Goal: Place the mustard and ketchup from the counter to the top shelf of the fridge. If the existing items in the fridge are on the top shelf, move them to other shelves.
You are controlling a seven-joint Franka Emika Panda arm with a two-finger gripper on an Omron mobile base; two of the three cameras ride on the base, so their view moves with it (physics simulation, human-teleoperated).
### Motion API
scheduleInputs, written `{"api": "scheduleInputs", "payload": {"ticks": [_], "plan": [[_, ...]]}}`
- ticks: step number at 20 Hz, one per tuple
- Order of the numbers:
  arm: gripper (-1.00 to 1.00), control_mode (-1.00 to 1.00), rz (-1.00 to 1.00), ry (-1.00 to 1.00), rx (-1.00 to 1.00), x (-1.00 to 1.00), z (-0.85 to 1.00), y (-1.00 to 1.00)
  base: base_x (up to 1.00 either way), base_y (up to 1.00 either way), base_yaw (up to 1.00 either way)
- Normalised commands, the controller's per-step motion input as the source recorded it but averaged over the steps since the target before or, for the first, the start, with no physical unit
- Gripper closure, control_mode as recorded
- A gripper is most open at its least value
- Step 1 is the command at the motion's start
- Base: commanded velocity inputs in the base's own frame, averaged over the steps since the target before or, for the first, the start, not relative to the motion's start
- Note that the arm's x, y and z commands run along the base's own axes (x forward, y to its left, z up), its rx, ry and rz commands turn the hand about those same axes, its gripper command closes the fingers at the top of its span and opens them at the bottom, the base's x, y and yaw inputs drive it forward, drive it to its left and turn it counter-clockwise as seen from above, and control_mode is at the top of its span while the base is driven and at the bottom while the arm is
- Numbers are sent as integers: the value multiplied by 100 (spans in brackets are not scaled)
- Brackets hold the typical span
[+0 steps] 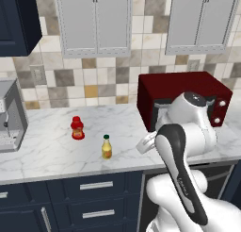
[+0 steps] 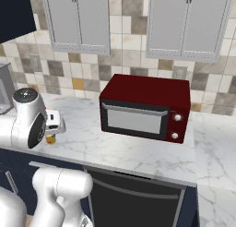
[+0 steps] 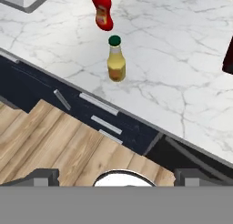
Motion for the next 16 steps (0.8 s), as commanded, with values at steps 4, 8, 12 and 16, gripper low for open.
{"api": "scheduleInputs", "payload": {"ticks": [4,8,12,16], "plan": [[-100,-100,1,-3,4,49,-37,16,0,0,0],[-100,-100,0,0,0,32,-8,24,0,0,0],[-100,-100,0,0,0,21,-23,35,0,0,0],[-100,-100,0,0,0,28,-30,20,0,0,0]]}}
